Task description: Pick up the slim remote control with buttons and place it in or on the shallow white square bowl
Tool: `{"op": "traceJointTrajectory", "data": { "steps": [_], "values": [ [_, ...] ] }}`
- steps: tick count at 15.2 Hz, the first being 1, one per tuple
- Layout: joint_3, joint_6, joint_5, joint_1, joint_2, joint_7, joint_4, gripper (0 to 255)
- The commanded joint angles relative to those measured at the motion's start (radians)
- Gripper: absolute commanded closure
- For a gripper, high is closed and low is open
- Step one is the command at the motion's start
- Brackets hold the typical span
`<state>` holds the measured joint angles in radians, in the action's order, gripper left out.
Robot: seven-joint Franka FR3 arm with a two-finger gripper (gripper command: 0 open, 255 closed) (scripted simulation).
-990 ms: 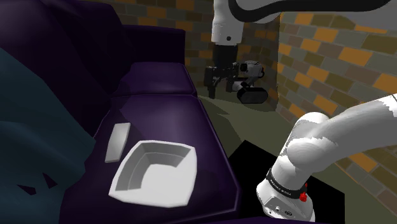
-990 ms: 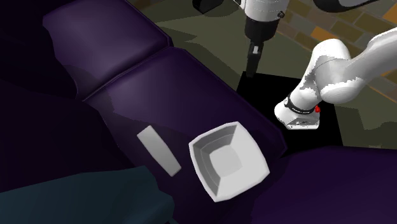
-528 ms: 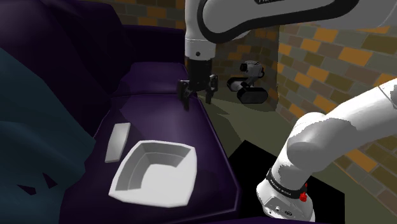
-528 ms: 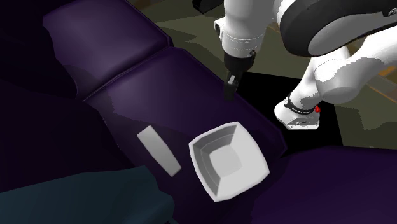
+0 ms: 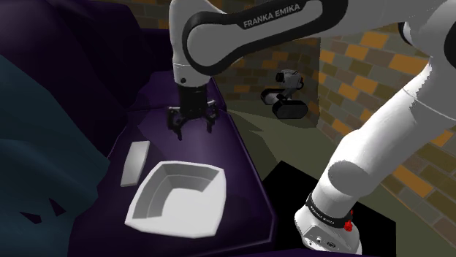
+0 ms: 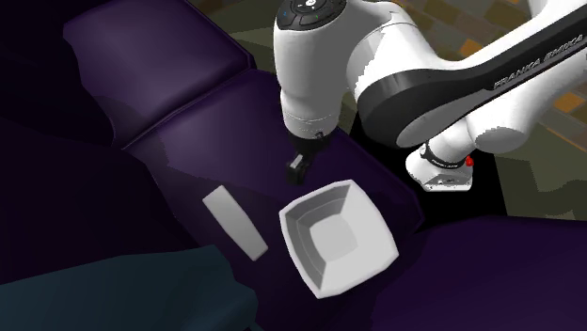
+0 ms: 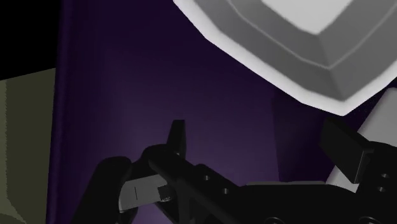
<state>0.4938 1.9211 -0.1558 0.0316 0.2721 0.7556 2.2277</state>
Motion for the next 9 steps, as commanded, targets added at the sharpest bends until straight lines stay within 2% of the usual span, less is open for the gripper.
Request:
{"op": "traceJointTrajectory", "data": {
  "steps": [1, 5, 9],
  "values": [
    [0.038, 0.035, 0.035, 0.008, -0.083, 0.086, -0.05, 0],
    [0.09, 0.085, 0.142, 0.009, -0.261, 0.257, -0.162, 0],
    [0.1, 0.102, 0.27, -0.027, -0.449, 0.425, -0.302, 0]
  ]
}}
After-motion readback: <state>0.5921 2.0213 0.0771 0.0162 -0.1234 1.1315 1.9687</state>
